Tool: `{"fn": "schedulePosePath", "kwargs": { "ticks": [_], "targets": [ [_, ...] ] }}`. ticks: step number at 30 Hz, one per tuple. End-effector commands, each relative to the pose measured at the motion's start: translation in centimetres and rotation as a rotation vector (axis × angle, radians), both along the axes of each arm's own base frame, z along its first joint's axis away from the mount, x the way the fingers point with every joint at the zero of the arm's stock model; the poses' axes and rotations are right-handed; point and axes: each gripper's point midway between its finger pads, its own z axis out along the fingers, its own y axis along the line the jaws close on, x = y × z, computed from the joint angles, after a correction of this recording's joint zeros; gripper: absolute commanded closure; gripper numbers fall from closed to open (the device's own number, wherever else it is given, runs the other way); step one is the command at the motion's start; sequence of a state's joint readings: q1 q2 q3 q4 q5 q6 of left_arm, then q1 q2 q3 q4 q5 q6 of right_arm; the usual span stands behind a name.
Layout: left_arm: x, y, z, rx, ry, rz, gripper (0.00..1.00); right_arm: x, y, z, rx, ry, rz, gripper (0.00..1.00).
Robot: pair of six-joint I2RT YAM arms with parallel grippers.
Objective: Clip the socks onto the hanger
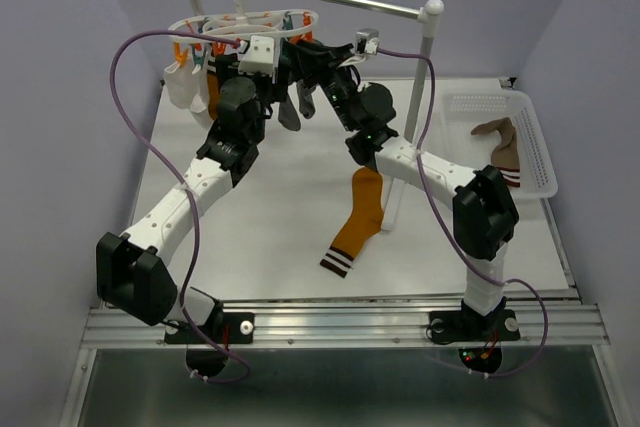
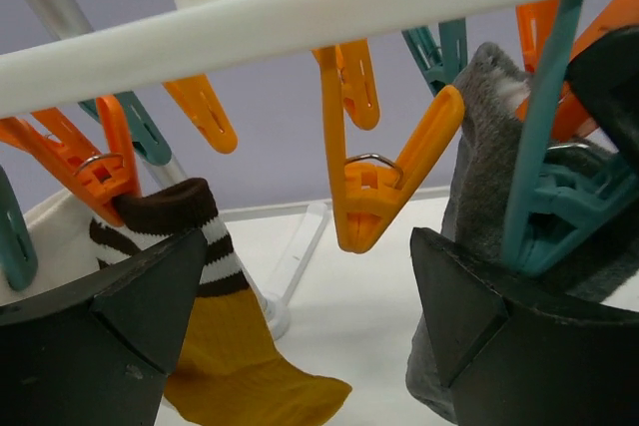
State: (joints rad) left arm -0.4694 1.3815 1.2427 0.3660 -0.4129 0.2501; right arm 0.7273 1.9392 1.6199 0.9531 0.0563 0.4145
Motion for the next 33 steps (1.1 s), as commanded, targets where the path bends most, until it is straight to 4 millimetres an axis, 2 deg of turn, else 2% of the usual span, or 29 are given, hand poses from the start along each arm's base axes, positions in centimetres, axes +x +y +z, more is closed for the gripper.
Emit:
{"fn": "schedulePosePath", "kwargs": {
  "ticks": [1,9,14,22,26,33],
  "targets": [
    [-0.3,1.3,5.3,-0.079,-0.151,0.058,0.05,-3.0,-2.0,5.1,0.071,-0.107,0.005,0.59],
    [-0.5,1.7,7.4,-0.191,-0.272,0.074,0.05,-3.3,-2.0,4.7,0.054,-0.104,0.009,0.59],
    [-0.7,1.5,8.3,-0.196,-0.298,0.059,0.08,-3.3,-2.4,4.6,0.051,-0.104,-0.009,0.59],
    [0.6,0.3,8.2,-0.145,-0.282,0.028,0.12,-3.5,-2.7,4.8,0.059,-0.109,-0.013,0.59],
    [0.6,-0.1,8.5,-0.139,-0.289,0.006,0.19,-3.6,-2.8,4.7,0.057,-0.110,-0.015,0.59],
    [0.0,-1.0,9.1,-0.146,-0.302,-0.059,0.22,-3.5,-2.7,4.4,0.048,-0.106,-0.020,0.59]
  ]
}}
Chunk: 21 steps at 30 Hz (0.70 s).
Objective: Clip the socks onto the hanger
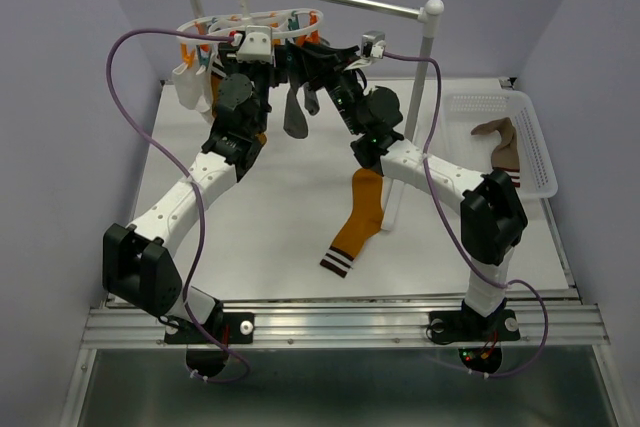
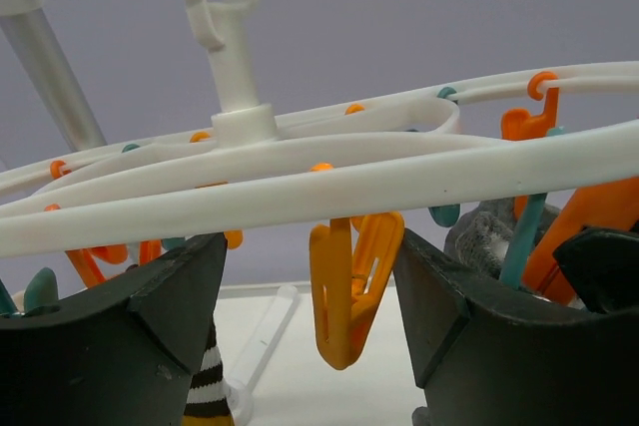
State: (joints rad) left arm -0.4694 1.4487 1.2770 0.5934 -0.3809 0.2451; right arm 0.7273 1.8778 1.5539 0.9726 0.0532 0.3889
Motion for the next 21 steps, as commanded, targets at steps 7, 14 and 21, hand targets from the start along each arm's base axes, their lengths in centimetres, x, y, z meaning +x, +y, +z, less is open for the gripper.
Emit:
{"fn": "schedulePosePath", "kwargs": {
  "ticks": [7,14,21],
  "targets": [
    [-1.7,0.8,6.2,-0.091,-0.147,-0.007,0.23,-2.3,-1.7,3.2,0.063,-0.074,-0.005,0.59],
    [-1.2,1.4,6.2,-0.104,-0.142,0.032,0.30,-2.3,-1.7,3.2,0.063,-0.073,-0.003,0.59],
    [-1.4,0.9,6.8,-0.098,-0.153,0.005,0.52,-2.4,-1.9,3.3,0.061,-0.077,-0.008,0.59]
  ]
}}
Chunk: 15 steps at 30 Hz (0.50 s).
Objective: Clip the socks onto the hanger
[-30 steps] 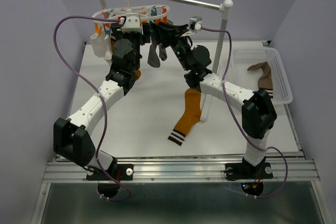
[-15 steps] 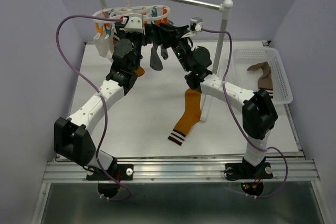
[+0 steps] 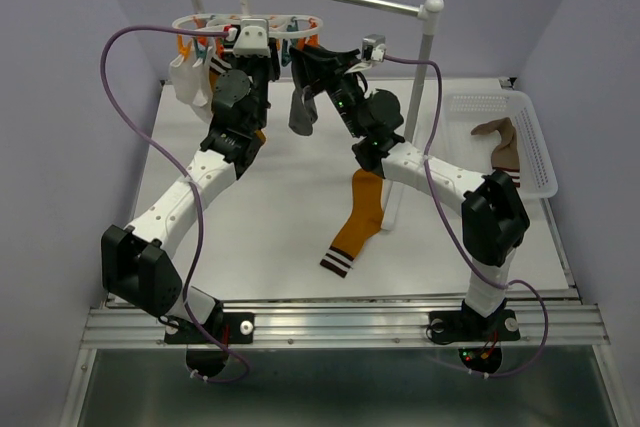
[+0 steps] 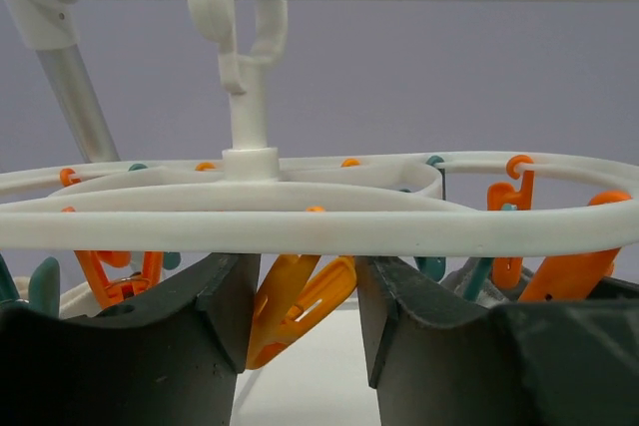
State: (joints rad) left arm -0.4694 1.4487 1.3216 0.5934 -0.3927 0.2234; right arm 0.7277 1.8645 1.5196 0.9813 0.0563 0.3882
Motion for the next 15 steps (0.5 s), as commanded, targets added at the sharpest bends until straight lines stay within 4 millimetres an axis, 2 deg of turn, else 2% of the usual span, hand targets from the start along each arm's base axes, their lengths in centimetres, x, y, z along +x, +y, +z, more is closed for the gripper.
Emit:
{"fn": "schedulePosePath", "kwargs": {
  "ticks": [1,9,10,12,15],
  "targets": [
    [-1.2,0.6,4.6,-0.060,-0.114,-0.008,0.58,-2.2,-1.7,3.9,0.067,-0.085,-0.007,0.59],
    [-1.5,-0.4,4.4,-0.099,-0.070,-0.075,0.79,-2.1,-2.1,3.7,0.067,-0.074,-0.027,0.59],
    [-1.6,-0.4,4.4,-0.108,-0.066,-0.079,0.87,-2.2,-2.3,3.8,0.069,-0.074,-0.032,0.59],
    [-2.0,-0.2,4.5,-0.145,-0.055,-0.083,0.97,-2.1,-2.6,3.6,0.067,-0.068,-0.049,0.59],
    [-2.4,-0.4,4.6,-0.173,-0.034,-0.109,1.00,-2.2,-3.2,3.6,0.071,-0.065,-0.069,0.59]
  ]
}}
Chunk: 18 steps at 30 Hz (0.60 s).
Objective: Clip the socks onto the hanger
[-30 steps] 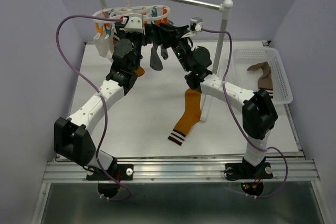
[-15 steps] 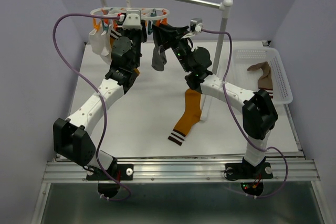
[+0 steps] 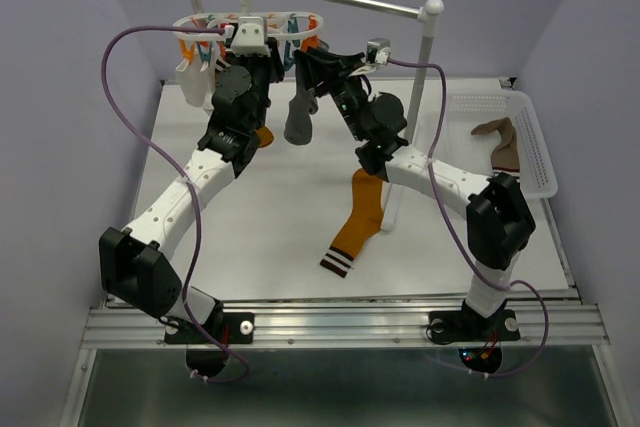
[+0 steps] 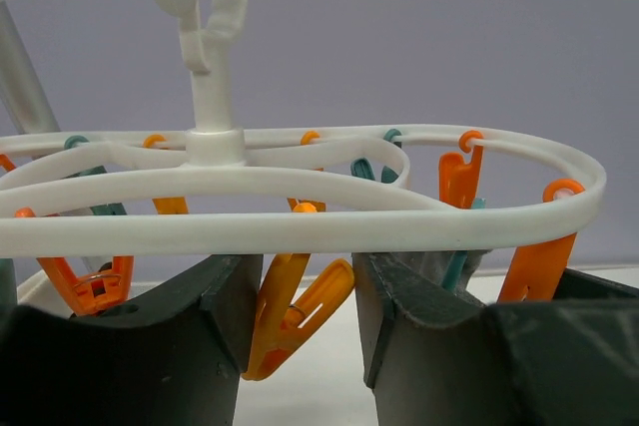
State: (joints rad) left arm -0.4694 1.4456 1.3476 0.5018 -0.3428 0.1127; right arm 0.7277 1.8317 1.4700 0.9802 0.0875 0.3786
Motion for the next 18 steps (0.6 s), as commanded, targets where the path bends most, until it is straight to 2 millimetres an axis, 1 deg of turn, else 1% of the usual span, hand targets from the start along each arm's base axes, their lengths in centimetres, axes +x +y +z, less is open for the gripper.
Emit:
{"fn": "schedulePosePath", "kwargs": {
  "ticks": [1,5,8,10,13,15,16,18],
  "targets": [
    [-2.5,1.1,5.3,-0.123,-0.079,-0.026,1.00,-2.0,-2.4,4.1,0.074,-0.085,-0.044,0.59],
    [-2.6,0.7,5.0,-0.165,-0.040,-0.061,1.00,-2.2,-2.7,4.0,0.082,-0.080,-0.048,0.59],
    [-2.3,0.9,4.9,-0.211,-0.024,-0.066,1.00,-2.2,-2.6,4.0,0.083,-0.076,-0.041,0.59],
    [-2.0,1.5,5.0,-0.226,-0.009,-0.063,1.00,-2.4,-2.7,4.2,0.087,-0.079,-0.039,0.59],
    [-1.9,1.7,5.0,-0.238,0.001,-0.063,1.00,-2.5,-2.8,4.1,0.087,-0.078,-0.035,0.58],
    [-2.0,1.6,5.0,-0.238,0.001,-0.088,1.00,-2.2,-3.1,4.0,0.085,-0.076,-0.045,0.58],
    [-2.1,1.1,4.9,-0.231,0.006,-0.130,1.00,-2.2,-3.2,4.0,0.085,-0.076,-0.045,0.58],
    [-1.9,1.3,4.7,-0.236,0.016,-0.155,1.00,-2.2,-3.2,4.0,0.085,-0.075,-0.046,0.58]
  ]
}}
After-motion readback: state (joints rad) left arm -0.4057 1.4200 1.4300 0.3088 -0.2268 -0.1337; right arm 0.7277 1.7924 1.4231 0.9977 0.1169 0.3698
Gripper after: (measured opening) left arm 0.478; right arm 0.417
